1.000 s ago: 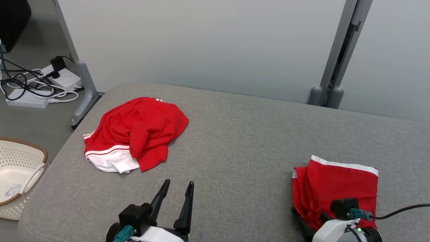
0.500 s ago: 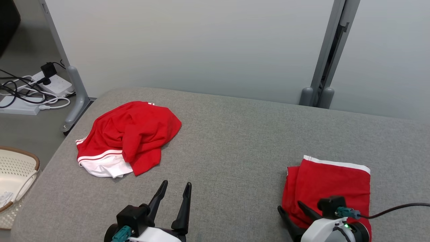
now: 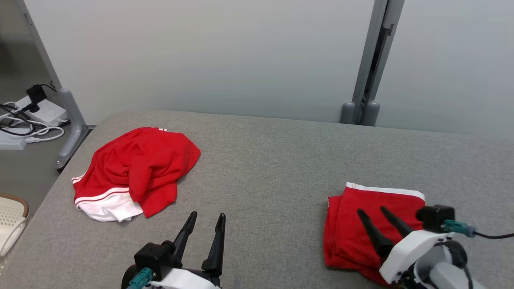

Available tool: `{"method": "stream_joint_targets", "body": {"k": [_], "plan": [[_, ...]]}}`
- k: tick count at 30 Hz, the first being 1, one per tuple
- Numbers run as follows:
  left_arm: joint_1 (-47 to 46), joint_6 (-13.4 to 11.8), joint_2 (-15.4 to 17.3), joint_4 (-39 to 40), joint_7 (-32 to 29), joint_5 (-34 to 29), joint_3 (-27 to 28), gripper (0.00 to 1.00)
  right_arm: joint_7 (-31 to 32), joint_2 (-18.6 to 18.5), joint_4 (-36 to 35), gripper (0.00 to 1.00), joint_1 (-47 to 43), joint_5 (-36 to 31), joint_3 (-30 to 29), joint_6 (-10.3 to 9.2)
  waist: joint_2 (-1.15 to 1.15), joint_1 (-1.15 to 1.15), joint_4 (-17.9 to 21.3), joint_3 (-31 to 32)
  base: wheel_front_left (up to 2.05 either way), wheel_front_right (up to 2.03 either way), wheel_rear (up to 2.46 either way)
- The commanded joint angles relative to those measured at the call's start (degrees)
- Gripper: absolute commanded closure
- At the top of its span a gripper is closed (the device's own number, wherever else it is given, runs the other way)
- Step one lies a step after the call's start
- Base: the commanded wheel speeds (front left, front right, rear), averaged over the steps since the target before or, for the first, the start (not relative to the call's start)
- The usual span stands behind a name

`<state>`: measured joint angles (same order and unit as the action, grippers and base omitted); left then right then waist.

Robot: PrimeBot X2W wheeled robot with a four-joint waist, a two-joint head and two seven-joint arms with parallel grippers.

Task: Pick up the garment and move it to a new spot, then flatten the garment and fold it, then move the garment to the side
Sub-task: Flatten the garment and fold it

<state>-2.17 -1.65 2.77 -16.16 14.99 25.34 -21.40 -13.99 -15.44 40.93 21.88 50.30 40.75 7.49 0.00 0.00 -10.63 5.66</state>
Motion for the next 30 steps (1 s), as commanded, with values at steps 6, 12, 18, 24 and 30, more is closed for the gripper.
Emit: {"method": "stream_joint_targets", "body": {"k": [6,12,18,24,30], "plan": [[-0.1,-0.3,0.3,0.8,0.2,0.5,0.5,0.0,-1.1,-5.9,-3.0,0.0,-0.3,-0.4,-5.9,0.0,0.0,0.0,2.3,0.4,0.0,0.0,0.0],[0.0,-0.4,0.3,1.6,0.2,0.5,0.7,0.0,-1.3,-9.5,-5.1,0.0,-2.5,-8.5,-16.5,0.0,0.0,0.0,4.0,0.2,0.0,0.0,0.0],[0.5,-0.6,0.3,2.3,0.2,0.6,1.0,0.0,-1.2,-6.4,-10.7,0.0,-8.6,-13.3,-27.3,0.0,0.0,0.0,5.1,-0.1,0.0,0.0,0.0],[0.9,-1.0,0.3,3.0,0.2,0.6,1.0,0.0,-1.2,-4.0,-17.5,0.0,-15.3,-20.0,-34.3,0.0,0.0,0.0,5.8,-0.5,0.0,0.0,0.0],[1.7,-1.5,0.3,3.3,0.2,0.6,1.1,0.0,-1.2,-2.4,-19.7,0.0,-18.0,-23.8,-36.1,0.0,0.0,0.0,6.0,-0.7,0.0,0.0,0.0]]}}
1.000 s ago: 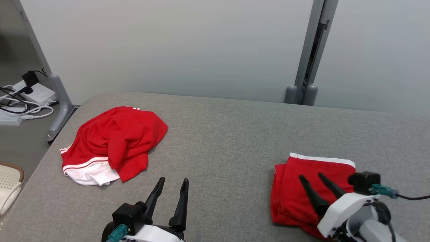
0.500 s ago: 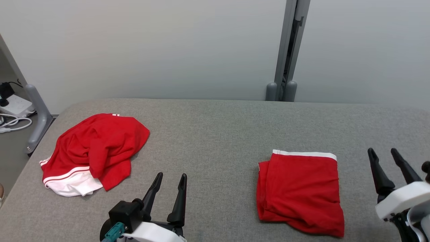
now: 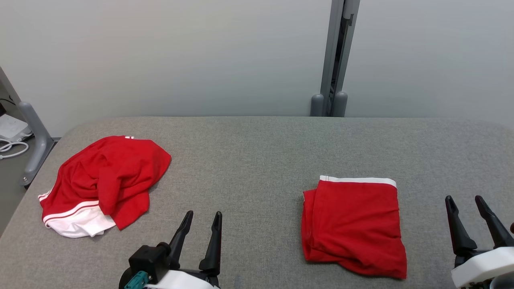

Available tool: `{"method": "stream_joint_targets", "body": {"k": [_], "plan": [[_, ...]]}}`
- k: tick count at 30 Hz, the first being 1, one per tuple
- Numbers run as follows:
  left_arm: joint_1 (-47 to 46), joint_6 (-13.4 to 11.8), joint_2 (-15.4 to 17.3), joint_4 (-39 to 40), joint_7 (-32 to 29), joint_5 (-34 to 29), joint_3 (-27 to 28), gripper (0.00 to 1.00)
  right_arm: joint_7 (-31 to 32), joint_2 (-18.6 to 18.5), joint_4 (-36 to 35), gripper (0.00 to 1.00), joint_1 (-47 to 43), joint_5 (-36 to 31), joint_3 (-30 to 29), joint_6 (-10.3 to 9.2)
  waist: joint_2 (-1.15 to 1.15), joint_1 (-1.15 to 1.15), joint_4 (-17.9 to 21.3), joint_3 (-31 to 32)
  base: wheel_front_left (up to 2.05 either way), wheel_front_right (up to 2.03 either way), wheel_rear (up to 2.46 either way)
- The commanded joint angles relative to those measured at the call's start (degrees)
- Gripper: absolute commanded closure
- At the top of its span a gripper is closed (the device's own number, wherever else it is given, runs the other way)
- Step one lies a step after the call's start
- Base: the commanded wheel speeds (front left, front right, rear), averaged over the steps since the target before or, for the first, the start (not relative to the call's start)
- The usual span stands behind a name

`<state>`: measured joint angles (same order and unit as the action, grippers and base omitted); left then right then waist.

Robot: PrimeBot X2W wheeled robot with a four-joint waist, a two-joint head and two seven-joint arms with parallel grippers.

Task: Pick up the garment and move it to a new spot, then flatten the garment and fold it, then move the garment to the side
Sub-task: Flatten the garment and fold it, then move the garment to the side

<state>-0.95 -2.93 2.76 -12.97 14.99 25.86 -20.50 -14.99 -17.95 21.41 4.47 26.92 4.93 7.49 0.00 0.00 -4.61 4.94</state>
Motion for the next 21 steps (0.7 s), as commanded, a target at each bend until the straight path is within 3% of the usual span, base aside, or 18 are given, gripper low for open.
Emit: {"method": "stream_joint_targets", "body": {"k": [1,21], "plan": [[0.5,-0.3,0.3,0.1,0.2,0.1,0.2,0.0,-0.2,0.2,-0.3,0.0,-0.8,-0.6,-0.5,0.0,0.0,0.0,0.0,0.0,0.0,0.0,0.0],[0.7,-0.3,0.3,-0.4,0.2,-0.5,-0.7,0.0,-0.3,1.0,0.5,0.0,-1.6,-1.0,-1.2,0.0,0.0,0.0,-1.4,-0.1,0.0,0.0,0.0]]}}
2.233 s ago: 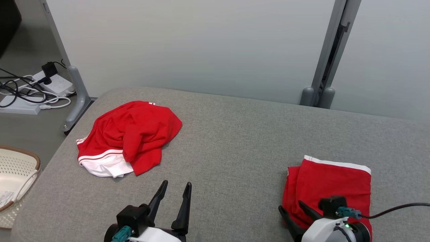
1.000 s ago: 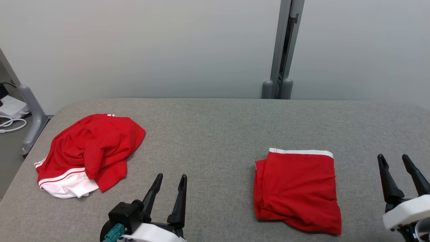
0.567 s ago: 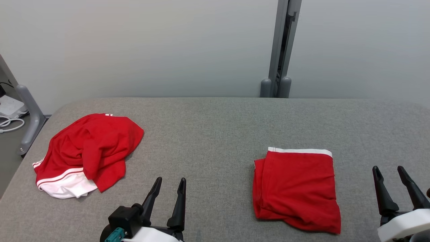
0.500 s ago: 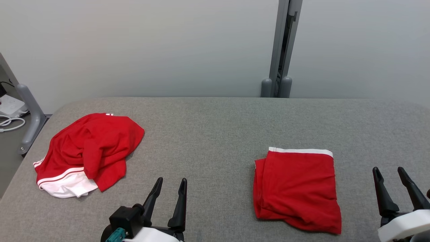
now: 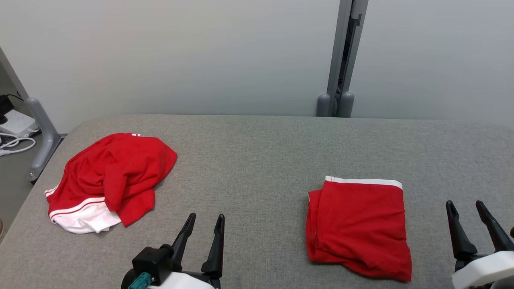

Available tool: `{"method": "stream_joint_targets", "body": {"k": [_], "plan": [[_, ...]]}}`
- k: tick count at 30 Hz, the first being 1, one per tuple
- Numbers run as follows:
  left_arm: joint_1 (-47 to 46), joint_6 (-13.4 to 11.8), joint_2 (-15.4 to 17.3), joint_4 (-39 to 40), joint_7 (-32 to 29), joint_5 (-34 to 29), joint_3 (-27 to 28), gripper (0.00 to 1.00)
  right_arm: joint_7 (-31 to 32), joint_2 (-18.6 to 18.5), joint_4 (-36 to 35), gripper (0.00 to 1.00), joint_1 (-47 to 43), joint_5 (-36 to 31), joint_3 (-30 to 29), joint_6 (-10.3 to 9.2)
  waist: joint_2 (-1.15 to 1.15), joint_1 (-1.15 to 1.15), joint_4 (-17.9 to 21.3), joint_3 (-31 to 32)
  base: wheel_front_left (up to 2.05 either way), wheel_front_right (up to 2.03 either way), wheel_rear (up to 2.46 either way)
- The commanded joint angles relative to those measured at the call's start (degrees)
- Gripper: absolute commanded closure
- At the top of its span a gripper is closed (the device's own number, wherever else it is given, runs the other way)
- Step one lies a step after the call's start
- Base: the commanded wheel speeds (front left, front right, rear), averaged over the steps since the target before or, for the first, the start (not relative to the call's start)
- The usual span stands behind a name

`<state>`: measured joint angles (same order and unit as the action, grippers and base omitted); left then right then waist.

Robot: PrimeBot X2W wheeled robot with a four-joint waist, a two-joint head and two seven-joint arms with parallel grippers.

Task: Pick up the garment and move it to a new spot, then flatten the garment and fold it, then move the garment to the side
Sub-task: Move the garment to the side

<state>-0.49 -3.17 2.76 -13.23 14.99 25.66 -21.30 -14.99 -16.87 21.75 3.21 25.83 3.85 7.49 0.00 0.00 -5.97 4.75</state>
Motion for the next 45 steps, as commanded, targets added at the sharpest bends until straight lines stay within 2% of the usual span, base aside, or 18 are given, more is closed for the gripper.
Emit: {"method": "stream_joint_targets", "body": {"k": [1,39,45], "plan": [[0.3,0.0,0.3,-0.1,0.2,-0.3,0.2,0.0,-0.3,-0.1,0.2,0.0,-0.3,0.1,-0.1,0.0,0.0,0.0,-0.1,0.1,0.0,0.0,0.0],[0.3,0.0,0.3,0.0,0.2,-0.2,0.3,0.0,-0.3,-0.6,0.5,0.0,-0.1,0.8,0.5,0.0,0.0,0.0,-0.8,-0.3,0.0,0.0,0.0],[-0.7,-0.6,0.3,0.4,0.2,-0.1,-0.7,0.0,-0.3,-2.0,2.9,0.0,1.2,3.8,4.0,0.0,0.0,0.0,-1.2,-2.0,0.0,0.0,0.0]]}}
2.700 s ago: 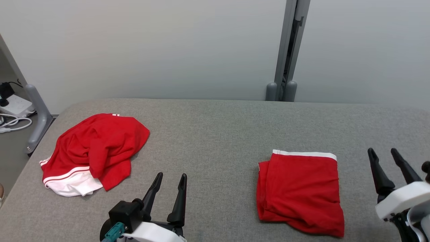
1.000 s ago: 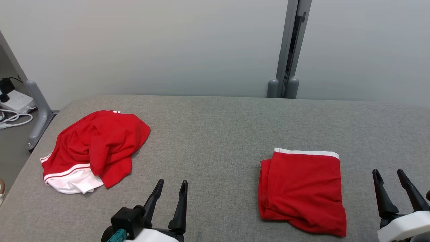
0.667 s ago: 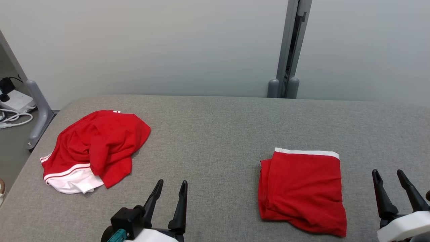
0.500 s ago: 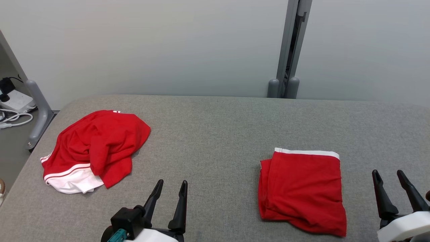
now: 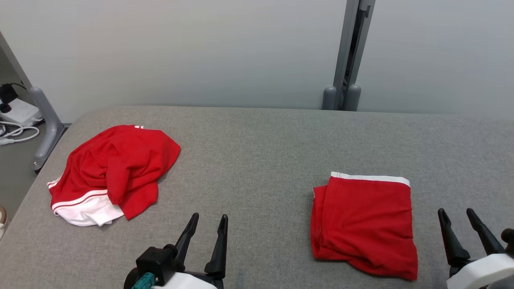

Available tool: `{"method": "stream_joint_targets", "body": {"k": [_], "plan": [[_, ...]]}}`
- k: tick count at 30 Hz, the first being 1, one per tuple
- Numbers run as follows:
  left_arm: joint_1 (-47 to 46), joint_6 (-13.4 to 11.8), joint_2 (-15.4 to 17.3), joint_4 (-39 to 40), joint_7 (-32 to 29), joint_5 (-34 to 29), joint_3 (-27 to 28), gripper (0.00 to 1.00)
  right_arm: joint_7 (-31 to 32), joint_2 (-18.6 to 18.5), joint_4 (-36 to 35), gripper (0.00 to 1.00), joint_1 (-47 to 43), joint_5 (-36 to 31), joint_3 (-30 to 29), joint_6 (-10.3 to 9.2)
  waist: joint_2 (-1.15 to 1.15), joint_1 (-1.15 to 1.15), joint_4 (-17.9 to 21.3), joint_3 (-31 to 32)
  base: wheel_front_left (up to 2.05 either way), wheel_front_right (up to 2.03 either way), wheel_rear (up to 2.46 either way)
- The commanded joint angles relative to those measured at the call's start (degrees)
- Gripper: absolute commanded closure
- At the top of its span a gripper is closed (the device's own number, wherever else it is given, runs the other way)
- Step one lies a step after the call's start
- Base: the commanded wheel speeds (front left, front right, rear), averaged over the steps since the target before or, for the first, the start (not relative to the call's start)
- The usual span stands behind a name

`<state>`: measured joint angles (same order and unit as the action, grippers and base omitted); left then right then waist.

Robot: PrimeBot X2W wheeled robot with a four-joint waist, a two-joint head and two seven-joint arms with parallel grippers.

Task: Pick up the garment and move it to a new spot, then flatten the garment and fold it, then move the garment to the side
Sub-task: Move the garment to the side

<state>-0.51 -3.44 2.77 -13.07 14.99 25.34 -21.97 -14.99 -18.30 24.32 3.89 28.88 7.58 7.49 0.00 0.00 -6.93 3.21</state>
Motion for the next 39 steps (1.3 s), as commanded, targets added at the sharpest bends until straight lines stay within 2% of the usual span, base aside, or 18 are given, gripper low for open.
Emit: {"method": "stream_joint_targets", "body": {"k": [1,4,7,8,17,25,26,27,33,39], "plan": [[-0.9,-0.4,0.3,0.3,0.2,0.3,-0.3,0.0,-0.3,-1.3,1.2,0.0,1.0,1.8,1.9,0.0,0.0,0.0,-0.4,-0.9,0.0,0.0,0.0],[-1.4,-1.1,0.3,0.6,0.2,0.4,-1.5,0.0,-0.3,-4.1,2.7,0.0,3.2,4.6,6.7,-0.01,0.0,0.0,-1.0,-2.5,0.0,0.0,0.0],[-2.1,-1.8,0.3,1.0,0.2,0.5,-2.9,0.0,1.1,-5.8,4.6,0.0,5.3,10.6,10.8,0.0,0.0,0.0,-1.9,-4.6,0.0,0.0,0.0],[-2.1,-1.8,0.3,1.0,0.2,0.5,-2.9,0.0,1.1,-5.8,4.6,0.0,5.3,10.6,10.8,0.0,0.0,0.0,-1.9,-4.6,0.0,0.0,0.0],[-4.5,-4.3,0.3,2.0,0.2,1.1,-7.0,0.0,10.1,-12.1,7.4,0.0,11.2,28.0,22.6,0.0,0.0,0.0,-4.9,-8.5,0.0,0.0,0.0],[-4.9,-5.1,0.3,2.1,0.2,1.1,-8.3,0.0,12.8,-14.8,7.7,0.0,15.0,36.9,30.8,0.0,0.0,0.0,-6.6,-9.2,0.0,0.0,0.0],[-4.9,-5.1,0.3,2.1,0.2,1.0,-8.3,0.0,12.6,-15.3,7.9,0.75,15.6,37.1,31.8,0.0,0.0,0.0,-6.7,-9.2,0.0,0.0,0.0],[-4.9,-5.1,0.3,2.0,0.2,1.0,-8.3,0.0,12.1,-15.8,8.2,1.0,16.1,37.0,33.0,0.0,0.0,0.0,-6.7,-9.1,0.0,0.0,0.0],[-4.4,-4.9,0.2,1.6,0.2,0.3,-8.2,0.0,8.6,-16.6,11.2,1.0,18.8,36.8,38.7,0.0,0.0,0.0,-6.3,-8.5,0.0,0.0,0.0],[-4.8,-4.6,0.2,1.6,0.2,-0.3,-8.6,0.0,6.1,-18.6,12.5,1.0,22.0,35.3,45.2,-0.01,0.0,0.0,-4.0,-8.3,0.0,0.0,0.0]]}}
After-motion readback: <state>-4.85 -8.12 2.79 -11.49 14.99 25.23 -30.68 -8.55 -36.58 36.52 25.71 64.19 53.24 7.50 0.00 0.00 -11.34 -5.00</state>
